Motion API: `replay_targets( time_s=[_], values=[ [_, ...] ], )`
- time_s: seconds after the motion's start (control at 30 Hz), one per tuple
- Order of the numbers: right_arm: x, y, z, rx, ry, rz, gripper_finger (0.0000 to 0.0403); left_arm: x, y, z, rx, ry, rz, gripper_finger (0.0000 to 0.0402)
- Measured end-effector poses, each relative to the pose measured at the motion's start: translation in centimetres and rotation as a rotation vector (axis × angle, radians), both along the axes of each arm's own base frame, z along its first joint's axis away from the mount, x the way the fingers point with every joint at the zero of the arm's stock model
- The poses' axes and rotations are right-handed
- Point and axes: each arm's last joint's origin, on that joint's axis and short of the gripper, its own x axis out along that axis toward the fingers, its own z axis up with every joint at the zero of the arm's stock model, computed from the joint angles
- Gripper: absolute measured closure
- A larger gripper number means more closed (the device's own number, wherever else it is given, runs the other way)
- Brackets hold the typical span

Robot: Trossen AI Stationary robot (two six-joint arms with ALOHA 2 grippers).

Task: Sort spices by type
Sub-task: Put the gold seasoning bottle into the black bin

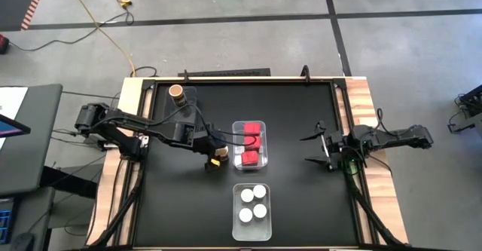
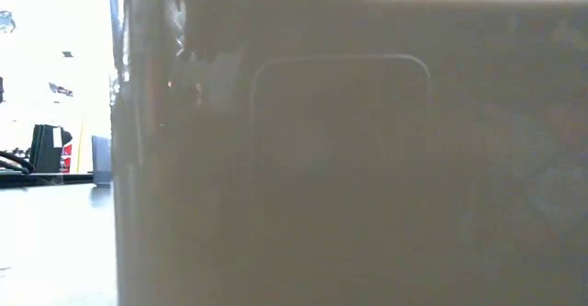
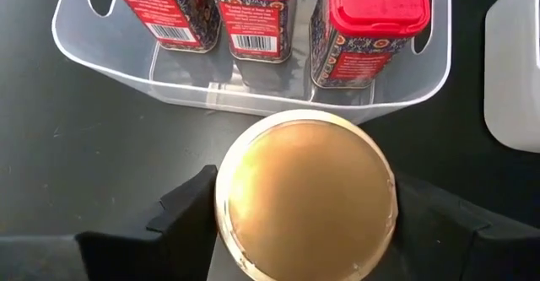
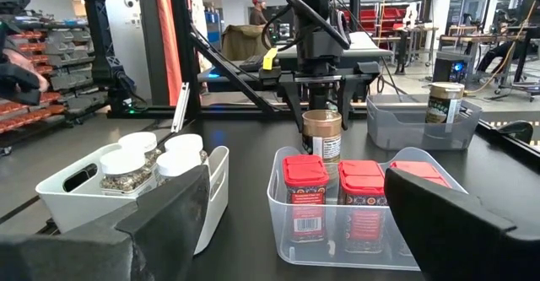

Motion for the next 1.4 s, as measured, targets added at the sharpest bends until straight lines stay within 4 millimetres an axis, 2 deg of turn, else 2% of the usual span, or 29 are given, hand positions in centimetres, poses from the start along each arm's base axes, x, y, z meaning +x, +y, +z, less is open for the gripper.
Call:
replay_targets(
  time_s=[0.5, 0.8, 0.93, 1.13, 1.23, 1.4],
  values=[
    [0.0, 0.0, 0.0, -0.002, 0.0, 0.0, 0.0019, 0.0, 0.0, 0.1, -0.008, 0.0, 0.011, 0.0121],
    [0.0, 0.0, 0.0, -0.002, -0.001, -0.001, 0.0019, -0.5, 0.6, 3.3, 0.041, -0.045, -0.033, 0.0121],
    [0.0, 0.0, 0.0, -0.002, -0.001, 0.0, 0.0019, -2.4, 1.5, 5.4, 0.069, -0.049, -0.037, 0.0122],
    [0.0, 0.0, 0.0, -0.002, -0.001, -0.001, 0.0019, -7.1, 3.7, 8.4, 0.069, -0.053, 0.016, 0.0122],
    [0.0, 0.0, 0.0, -0.002, -0.001, -0.001, 0.0019, -9.6, 4.4, 9.4, 0.095, -0.033, 0.018, 0.0122],
    [0.0, 0.0, 0.0, -0.001, -0.002, -0.001, 0.0019, -12.6, 5.5, 10.4, 0.151, -0.012, 0.036, 0.0122]
  ],
)
